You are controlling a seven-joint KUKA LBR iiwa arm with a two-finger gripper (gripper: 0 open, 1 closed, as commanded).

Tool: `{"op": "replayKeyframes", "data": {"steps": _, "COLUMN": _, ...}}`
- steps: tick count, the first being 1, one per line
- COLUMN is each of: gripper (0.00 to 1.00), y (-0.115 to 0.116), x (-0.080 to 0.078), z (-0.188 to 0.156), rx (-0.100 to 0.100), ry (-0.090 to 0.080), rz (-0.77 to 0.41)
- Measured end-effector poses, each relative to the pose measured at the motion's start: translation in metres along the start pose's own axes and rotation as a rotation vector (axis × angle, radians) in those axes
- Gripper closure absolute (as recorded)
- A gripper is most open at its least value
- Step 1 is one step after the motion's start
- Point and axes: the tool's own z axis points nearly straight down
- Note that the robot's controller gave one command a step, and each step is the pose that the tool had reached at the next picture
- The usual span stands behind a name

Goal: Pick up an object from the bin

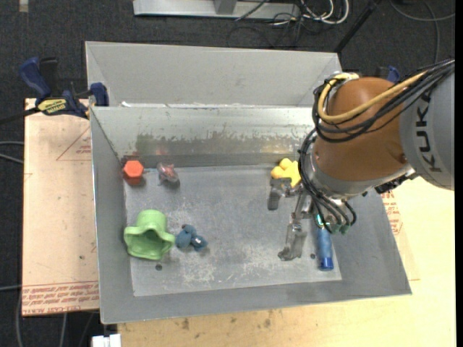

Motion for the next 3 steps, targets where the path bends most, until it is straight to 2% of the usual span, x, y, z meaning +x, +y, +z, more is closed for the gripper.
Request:
{"op": "replayKeyframes", "data": {"steps": 1, "gripper": 0.00, "y": -0.102, "x": -0.002, "z": 0.048, "rx": 0.003, "ry": -0.004, "rz": -0.193}}
{"op": "replayKeyframes", "data": {"steps": 2, "gripper": 0.00, "y": -0.143, "x": -0.027, "z": 0.147, "rx": 0.000, "ry": -0.003, "rz": -0.436}}
{"op": "replayKeyframes", "data": {"steps": 3, "gripper": 0.00, "y": -0.167, "x": -0.008, "z": 0.146, "rx": -0.004, "ry": -0.011, "rz": -0.594}}
